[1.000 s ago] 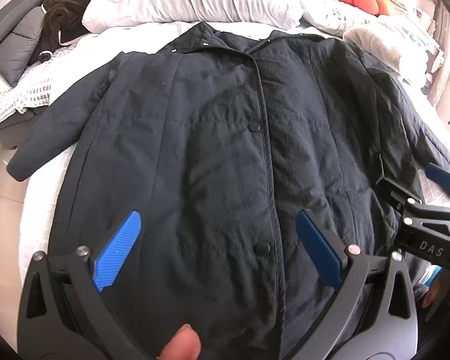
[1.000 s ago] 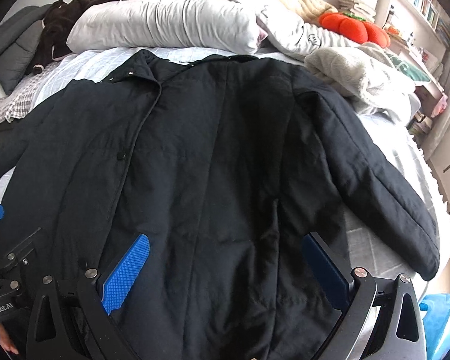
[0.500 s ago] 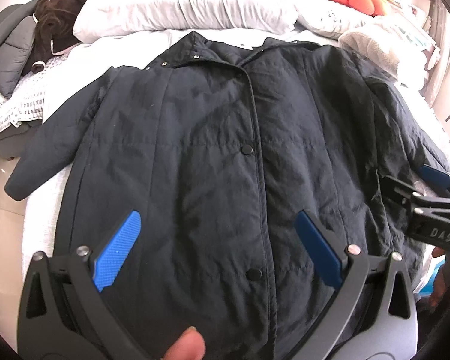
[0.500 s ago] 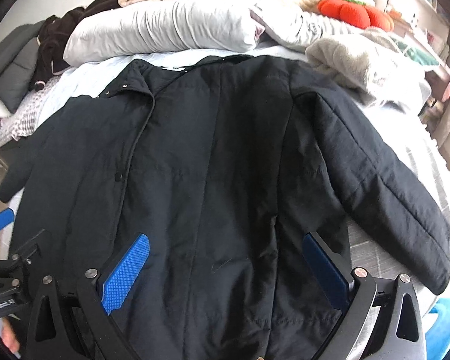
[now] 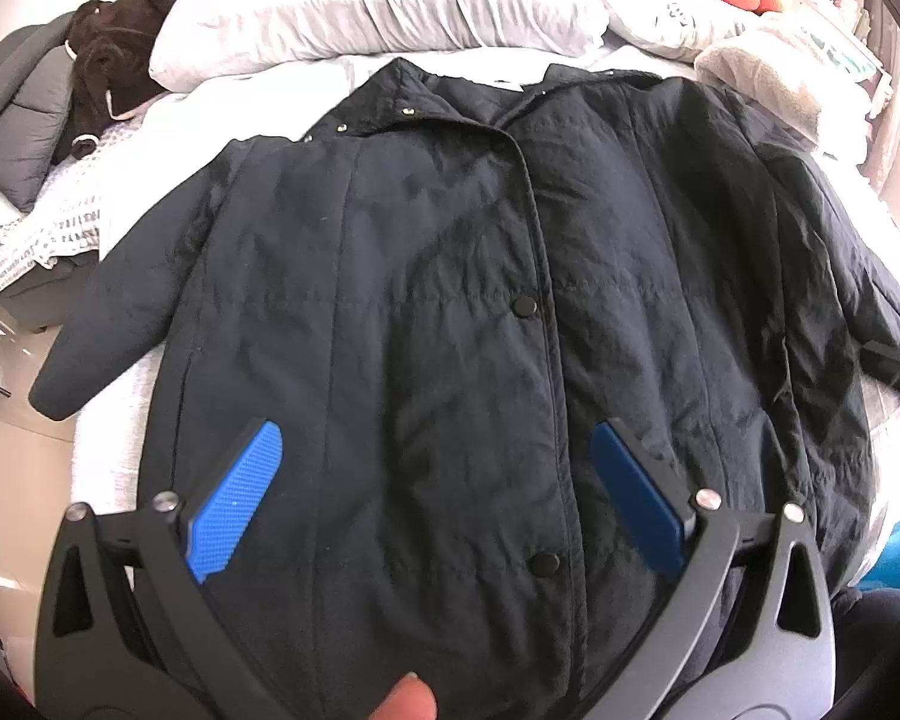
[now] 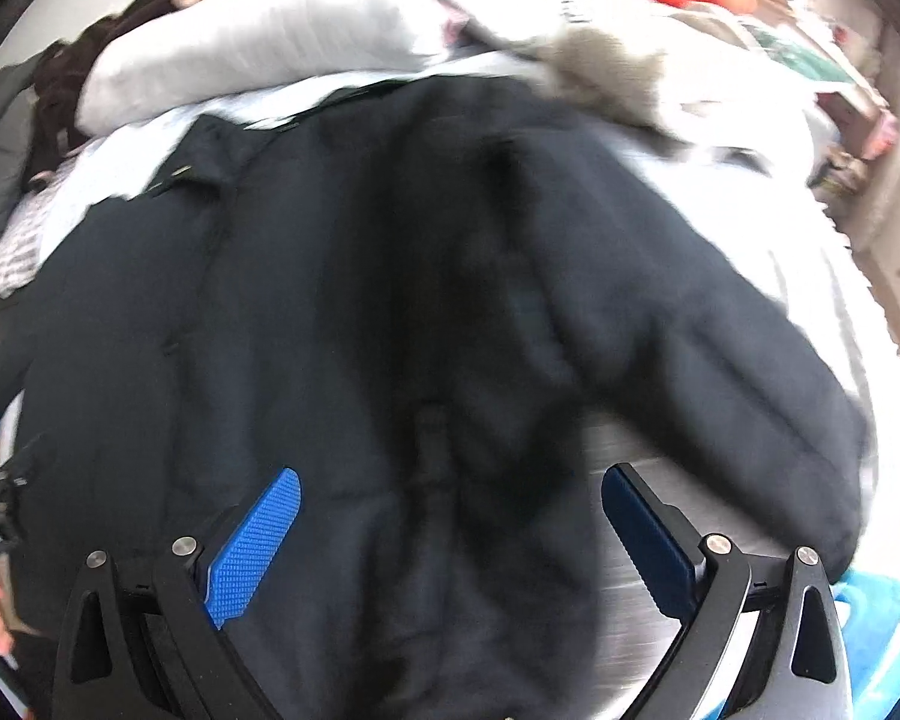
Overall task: Fold large clothes
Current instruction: 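Grasp the black coat's sleeve with the right gripper and lift it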
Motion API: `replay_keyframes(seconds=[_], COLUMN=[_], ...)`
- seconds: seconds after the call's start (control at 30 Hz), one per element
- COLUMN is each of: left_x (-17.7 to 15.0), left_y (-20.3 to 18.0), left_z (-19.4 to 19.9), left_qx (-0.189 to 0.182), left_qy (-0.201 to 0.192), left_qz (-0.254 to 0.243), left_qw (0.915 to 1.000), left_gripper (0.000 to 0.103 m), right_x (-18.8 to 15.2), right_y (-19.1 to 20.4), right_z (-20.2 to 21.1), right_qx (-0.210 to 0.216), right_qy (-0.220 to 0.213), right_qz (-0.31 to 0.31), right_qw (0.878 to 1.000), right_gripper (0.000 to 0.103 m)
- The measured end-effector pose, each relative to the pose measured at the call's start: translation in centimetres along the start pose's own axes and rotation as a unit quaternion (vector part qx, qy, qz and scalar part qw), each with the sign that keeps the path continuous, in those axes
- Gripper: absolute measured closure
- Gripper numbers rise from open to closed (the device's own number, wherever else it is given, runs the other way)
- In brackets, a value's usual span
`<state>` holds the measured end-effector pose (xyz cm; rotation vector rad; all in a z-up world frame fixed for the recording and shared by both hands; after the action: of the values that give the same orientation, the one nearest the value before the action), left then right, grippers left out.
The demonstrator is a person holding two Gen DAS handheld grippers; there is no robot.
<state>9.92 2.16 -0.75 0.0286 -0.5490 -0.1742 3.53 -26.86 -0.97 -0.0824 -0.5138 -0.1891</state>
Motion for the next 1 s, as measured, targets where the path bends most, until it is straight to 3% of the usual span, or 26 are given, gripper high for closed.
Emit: replay_keyframes(seconds=[0.27,0.53,0.73,0.93,0.97,1.0], left_x=[-0.3,-0.7,-0.8,-0.6,-0.5,-0.3], left_y=[-0.8,-2.1,-2.5,-2.9,-2.9,-2.9], left_z=[-0.4,-1.0,-1.5,-1.9,-2.0,-2.0], left_qx=[-0.037,-0.068,-0.081,-0.092,-0.092,-0.09], left_qy=[0.002,0.013,0.019,0.023,0.022,0.02], left_qz=[-0.011,-0.018,-0.017,-0.02,-0.019,-0.019], left_qw=[0.9992,0.9974,0.9964,0.9953,0.9954,0.9955], left_gripper=[0.0,0.0,0.0,0.0,0.0,0.0], right_x=[-0.1,-0.4,-0.6,-1.1,-1.2,-1.2], right_y=[-11.7,-20.1,-24.0,-25.0,-25.3,-25.6], right_z=[0.8,0.1,-3.3,-6.5,-6.5,-6.4], right_qx=[-0.086,-0.111,-0.077,-0.021,-0.013,-0.012], right_qy=[0.013,0.043,0.086,0.105,0.1,0.095], right_qz=[-0.06,-0.116,-0.152,-0.201,-0.216,-0.225], right_qw=[0.994,0.986,0.982,0.974,0.971,0.97], right_gripper=[0.003,0.003,0.004,0.01,0.015,0.026])
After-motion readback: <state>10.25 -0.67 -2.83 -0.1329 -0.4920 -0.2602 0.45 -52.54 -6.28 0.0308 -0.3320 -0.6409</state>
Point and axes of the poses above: each gripper's, at about its wrist camera, not at the fingertips, and z roughly against the way its jaws point, y to its left, x to its top, the point moved 2 cm from there along -z, roughly the way its jaws point, and after that the axes turned 1 degree about z, right-handed, at the moved point
